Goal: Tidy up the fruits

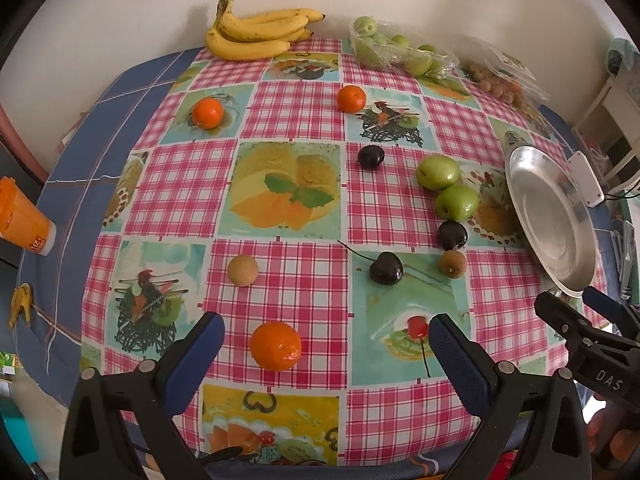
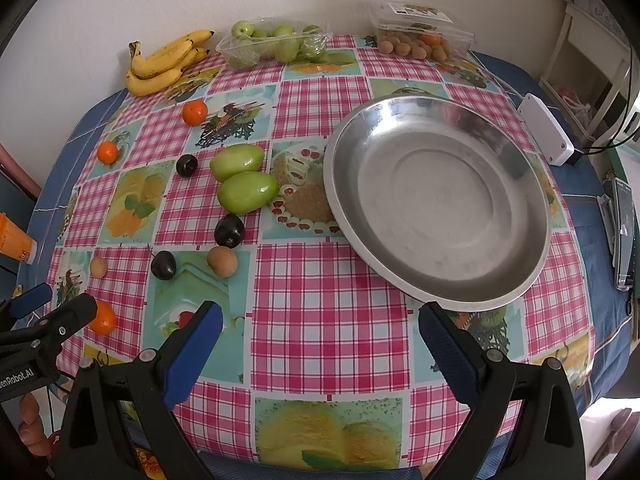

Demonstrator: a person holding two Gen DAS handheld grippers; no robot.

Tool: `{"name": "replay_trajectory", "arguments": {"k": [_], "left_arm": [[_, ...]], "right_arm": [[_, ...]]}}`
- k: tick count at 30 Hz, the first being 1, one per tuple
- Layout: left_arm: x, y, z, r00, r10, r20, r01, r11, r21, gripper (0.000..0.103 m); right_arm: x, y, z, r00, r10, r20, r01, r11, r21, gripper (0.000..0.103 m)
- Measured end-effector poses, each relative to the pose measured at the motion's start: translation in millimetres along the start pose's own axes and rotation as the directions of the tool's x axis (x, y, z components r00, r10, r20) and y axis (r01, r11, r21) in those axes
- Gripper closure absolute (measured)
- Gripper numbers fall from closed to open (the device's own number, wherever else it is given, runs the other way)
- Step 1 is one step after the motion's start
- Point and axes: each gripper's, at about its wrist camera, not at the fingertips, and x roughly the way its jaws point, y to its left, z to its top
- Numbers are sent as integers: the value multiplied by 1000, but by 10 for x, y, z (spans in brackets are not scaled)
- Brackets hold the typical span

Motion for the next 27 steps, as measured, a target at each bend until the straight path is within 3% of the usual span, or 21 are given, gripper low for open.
{"name": "replay_trajectory", "arguments": {"k": [27], "left_arm": [[38,15,14,1000,13,-22,-13,1000,-9,0]], "right_arm": [[7,5,8,1000,-2,-2,2,1000,0,4]]}}
